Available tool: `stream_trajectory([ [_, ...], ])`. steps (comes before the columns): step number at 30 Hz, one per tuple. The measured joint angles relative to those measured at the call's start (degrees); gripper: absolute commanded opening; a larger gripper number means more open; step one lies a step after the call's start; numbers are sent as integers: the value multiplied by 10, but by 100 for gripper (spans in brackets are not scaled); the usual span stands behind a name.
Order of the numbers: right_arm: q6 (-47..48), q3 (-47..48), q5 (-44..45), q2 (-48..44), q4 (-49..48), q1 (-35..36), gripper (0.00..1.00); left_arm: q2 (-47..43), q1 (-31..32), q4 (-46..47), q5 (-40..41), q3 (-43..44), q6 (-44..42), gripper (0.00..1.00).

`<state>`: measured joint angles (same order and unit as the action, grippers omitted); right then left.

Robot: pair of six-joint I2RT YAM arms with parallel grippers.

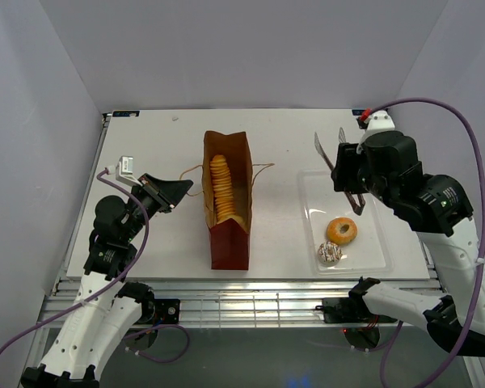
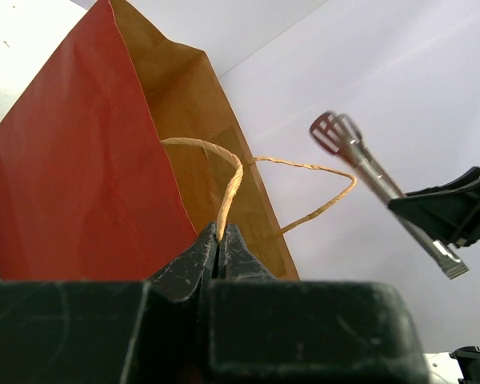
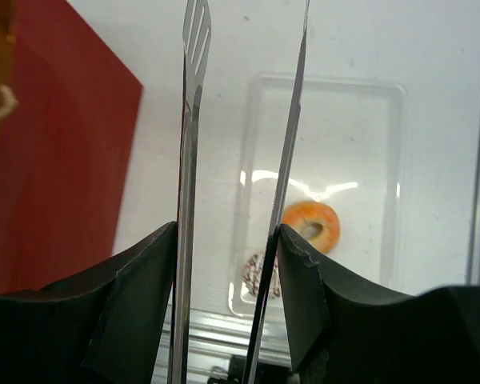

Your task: Place the fake bread into the paper bag

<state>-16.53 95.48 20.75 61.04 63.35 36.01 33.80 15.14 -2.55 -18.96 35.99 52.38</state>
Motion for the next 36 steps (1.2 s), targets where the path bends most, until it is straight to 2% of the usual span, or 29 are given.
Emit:
stream_trajectory([
  [3,-11,-30,39,-5,42,-1,57,0,0,2,-3,-1,-4,0],
  [7,-31,-68,45,-9,79,-4,57,-1,0,12,-12,-9,-5,0],
  [15,-77,-181,-40,-12,111,-4,56,-20,0,30,-19,-50,2,0],
  [25,-119,-264,-137,-21,115,-4,55,-50,0,74,-33,-109,28,0],
  [31,-150,-348,-154,-83,118,-4,55,-50,0,90,-42,-109,32,0],
  [36,-168,-368,-152,-120,119,-4,55,-46,0,99,-49,-112,32,0],
])
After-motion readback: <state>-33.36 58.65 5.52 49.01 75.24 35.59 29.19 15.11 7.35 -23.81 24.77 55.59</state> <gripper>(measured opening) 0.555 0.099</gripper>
